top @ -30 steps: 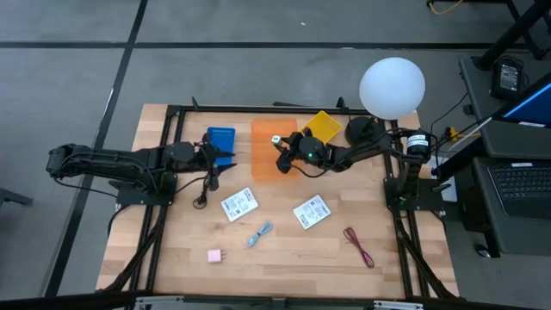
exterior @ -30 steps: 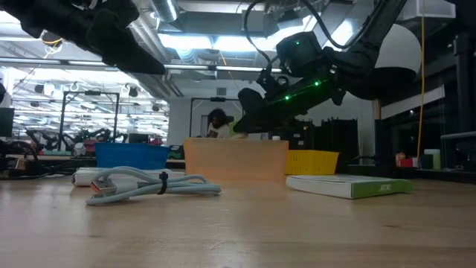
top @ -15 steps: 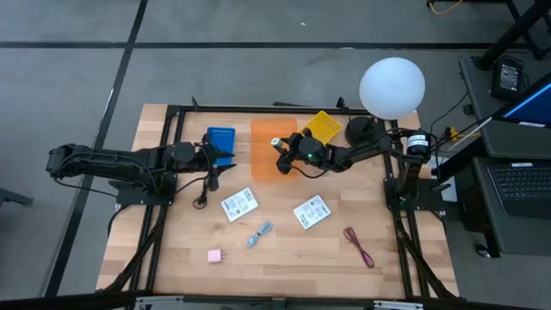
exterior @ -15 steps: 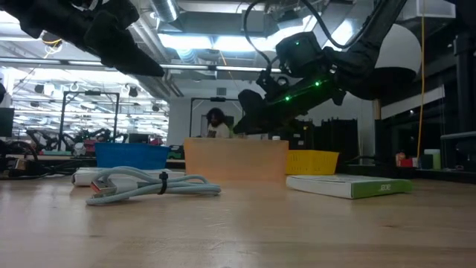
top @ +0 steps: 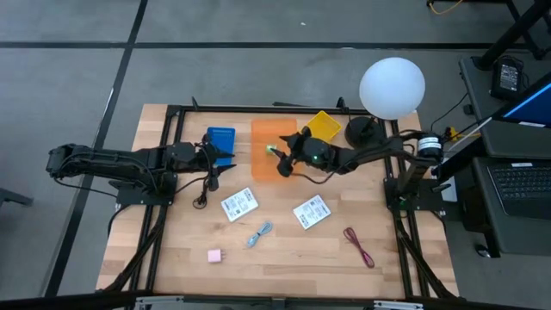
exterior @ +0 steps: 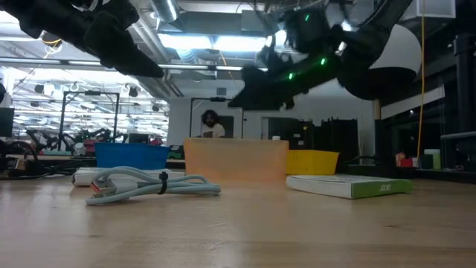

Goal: Pick and place items into bin
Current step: Put the right card reader box into the yellow basket

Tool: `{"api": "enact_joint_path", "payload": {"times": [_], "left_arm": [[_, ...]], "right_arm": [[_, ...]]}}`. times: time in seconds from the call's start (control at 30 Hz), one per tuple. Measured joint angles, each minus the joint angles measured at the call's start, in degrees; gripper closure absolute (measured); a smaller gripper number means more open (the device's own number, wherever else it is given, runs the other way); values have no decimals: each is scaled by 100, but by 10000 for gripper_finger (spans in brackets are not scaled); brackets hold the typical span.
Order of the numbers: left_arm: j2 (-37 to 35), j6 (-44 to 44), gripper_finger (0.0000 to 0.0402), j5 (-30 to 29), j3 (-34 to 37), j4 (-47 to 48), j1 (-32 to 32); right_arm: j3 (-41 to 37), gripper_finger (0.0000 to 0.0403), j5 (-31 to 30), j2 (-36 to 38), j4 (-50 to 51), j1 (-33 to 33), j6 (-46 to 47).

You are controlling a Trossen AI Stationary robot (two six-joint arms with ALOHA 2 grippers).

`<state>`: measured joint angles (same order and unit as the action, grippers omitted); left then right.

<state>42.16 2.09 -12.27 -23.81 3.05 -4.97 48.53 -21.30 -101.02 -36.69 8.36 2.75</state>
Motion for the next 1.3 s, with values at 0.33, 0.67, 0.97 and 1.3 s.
{"api": "enact_joint_path", "payload": {"times": [0.33, 0.67, 0.97, 1.3], "left_arm": [[-1, 9, 258, 511, 0, -31, 2], [0, -282, 258, 963, -4, -676, 7], [0, 92, 259, 1071, -4, -839, 7], [1, 315, 259, 1034, -4, -950, 7]], "right_arm": [[2, 202, -1159, 1150, 1274, -898, -27], [0, 223, -1615, 1723, 2378, -1695, 372], [-1, 236, -2378, 2013, 3888, -2296, 1334], [-2, 237, -2360, 2635, 5775, -2476, 2853]]}}
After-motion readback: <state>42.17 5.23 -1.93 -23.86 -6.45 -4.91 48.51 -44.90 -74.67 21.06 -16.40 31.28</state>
